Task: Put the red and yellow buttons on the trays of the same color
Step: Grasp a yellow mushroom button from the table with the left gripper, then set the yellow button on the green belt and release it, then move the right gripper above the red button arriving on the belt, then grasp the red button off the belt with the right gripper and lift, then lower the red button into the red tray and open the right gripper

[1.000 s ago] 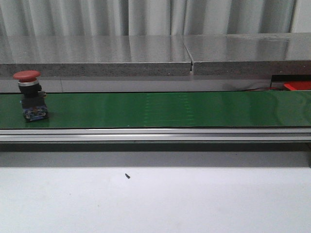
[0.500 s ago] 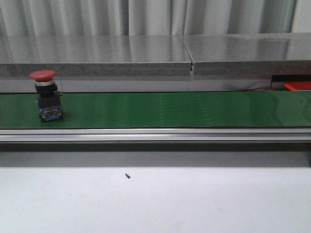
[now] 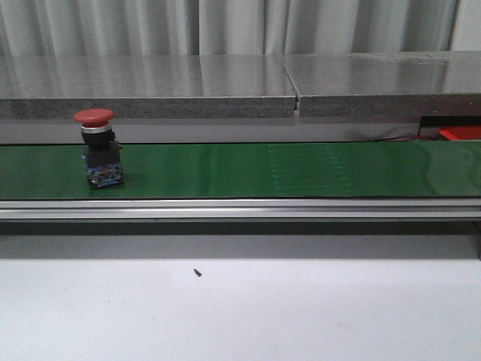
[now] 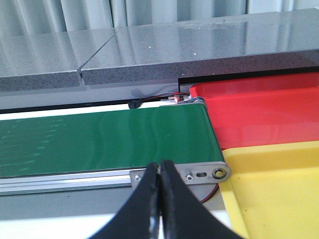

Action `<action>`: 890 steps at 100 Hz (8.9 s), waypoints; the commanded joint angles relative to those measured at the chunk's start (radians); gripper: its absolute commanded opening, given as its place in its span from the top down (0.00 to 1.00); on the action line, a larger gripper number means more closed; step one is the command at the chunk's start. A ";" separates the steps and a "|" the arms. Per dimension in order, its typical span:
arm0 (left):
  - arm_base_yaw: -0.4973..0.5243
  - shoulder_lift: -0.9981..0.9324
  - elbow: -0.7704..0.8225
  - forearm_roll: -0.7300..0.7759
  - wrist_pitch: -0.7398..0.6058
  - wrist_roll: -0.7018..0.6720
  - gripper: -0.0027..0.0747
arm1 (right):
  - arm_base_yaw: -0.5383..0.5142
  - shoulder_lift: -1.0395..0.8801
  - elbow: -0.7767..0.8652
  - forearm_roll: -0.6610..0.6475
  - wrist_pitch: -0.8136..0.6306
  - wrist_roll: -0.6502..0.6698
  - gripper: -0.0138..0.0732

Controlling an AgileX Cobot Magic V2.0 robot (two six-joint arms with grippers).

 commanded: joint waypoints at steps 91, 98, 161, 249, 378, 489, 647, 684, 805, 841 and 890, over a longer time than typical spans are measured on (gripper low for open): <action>-0.234 0.085 -0.027 -0.103 -0.011 0.040 0.53 | -0.008 -0.018 -0.013 -0.012 -0.077 -0.004 0.92; -0.234 0.085 -0.028 -0.105 -0.014 0.048 0.42 | -0.008 -0.018 -0.013 -0.012 -0.077 -0.004 0.92; -0.426 -0.262 0.041 -0.101 -0.131 0.196 0.87 | -0.008 -0.018 -0.013 -0.012 -0.077 -0.004 0.92; -0.585 -0.925 0.755 -0.165 -0.446 0.249 0.99 | -0.008 -0.018 -0.013 -0.012 -0.099 -0.004 0.92; -0.583 -1.211 0.968 -0.165 -0.541 0.232 0.99 | 0.027 0.758 -0.755 0.100 0.436 -0.163 0.91; -0.583 -1.211 0.968 -0.165 -0.541 0.232 0.99 | 0.271 1.672 -1.433 0.331 0.809 -0.391 0.22; -0.583 -1.211 0.968 -0.165 -0.541 0.232 0.99 | -0.321 1.778 -1.550 0.253 0.759 -0.391 0.63; -0.583 -1.211 0.968 -0.165 -0.541 0.232 0.99 | -0.353 1.921 -1.641 0.255 0.695 -0.372 0.63; -0.583 -1.211 0.968 -0.165 -0.541 0.232 0.99 | -0.292 2.156 -1.989 0.254 0.810 -0.372 0.26; -0.583 -1.211 0.968 -0.165 -0.541 0.232 0.99 | -0.287 2.011 -1.980 0.300 0.826 -0.372 0.26; -0.583 -1.211 0.968 -0.165 -0.541 0.232 0.99 | -0.196 1.718 -1.692 0.313 0.723 -0.418 0.26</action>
